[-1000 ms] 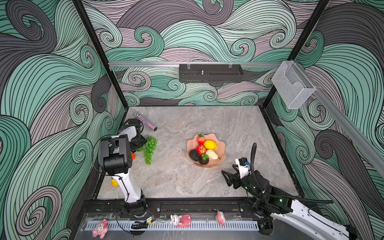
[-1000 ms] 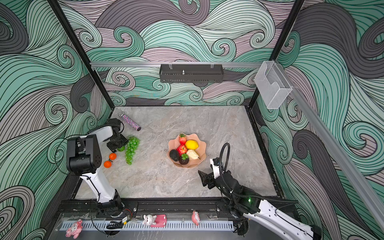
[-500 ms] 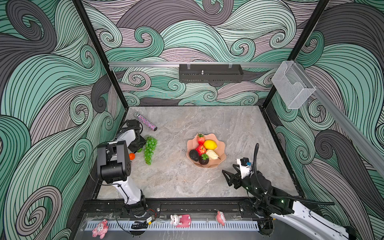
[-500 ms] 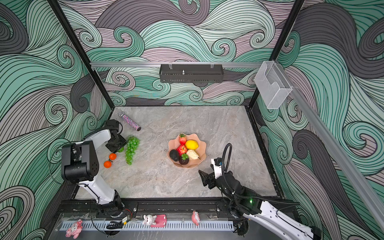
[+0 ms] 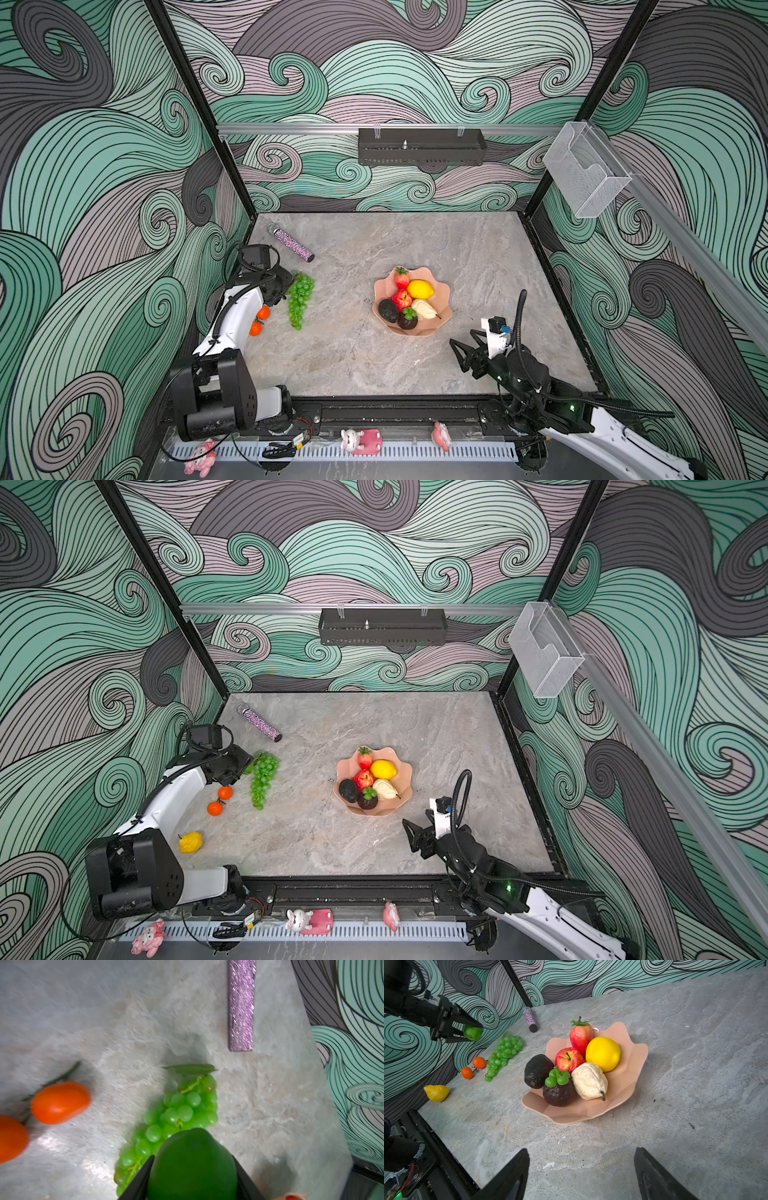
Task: Place and organize the fake fruits in the fruit bowl
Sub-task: 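Lift the lime and carry it toward the bowl with the left gripper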
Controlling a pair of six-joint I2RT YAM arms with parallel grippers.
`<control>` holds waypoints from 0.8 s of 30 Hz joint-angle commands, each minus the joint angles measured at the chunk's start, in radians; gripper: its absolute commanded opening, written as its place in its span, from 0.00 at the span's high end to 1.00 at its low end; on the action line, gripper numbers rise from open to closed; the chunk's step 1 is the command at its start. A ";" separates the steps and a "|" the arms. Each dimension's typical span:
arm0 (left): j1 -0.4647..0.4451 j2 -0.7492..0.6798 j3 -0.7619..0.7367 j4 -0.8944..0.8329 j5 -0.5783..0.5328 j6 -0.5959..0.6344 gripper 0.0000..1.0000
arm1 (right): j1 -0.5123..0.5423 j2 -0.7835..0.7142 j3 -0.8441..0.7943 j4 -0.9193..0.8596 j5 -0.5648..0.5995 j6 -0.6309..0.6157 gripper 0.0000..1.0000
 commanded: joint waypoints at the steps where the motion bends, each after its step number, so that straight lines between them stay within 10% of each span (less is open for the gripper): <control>1: -0.073 -0.057 -0.005 -0.002 0.158 -0.047 0.48 | -0.006 0.037 0.047 -0.038 0.061 0.090 0.21; 12: -0.421 -0.145 -0.056 0.149 0.247 -0.237 0.48 | -0.004 0.299 0.086 0.240 -0.022 0.327 0.25; 24: -0.723 -0.117 -0.085 0.307 0.189 -0.360 0.48 | 0.111 0.680 0.156 0.652 -0.093 0.265 0.22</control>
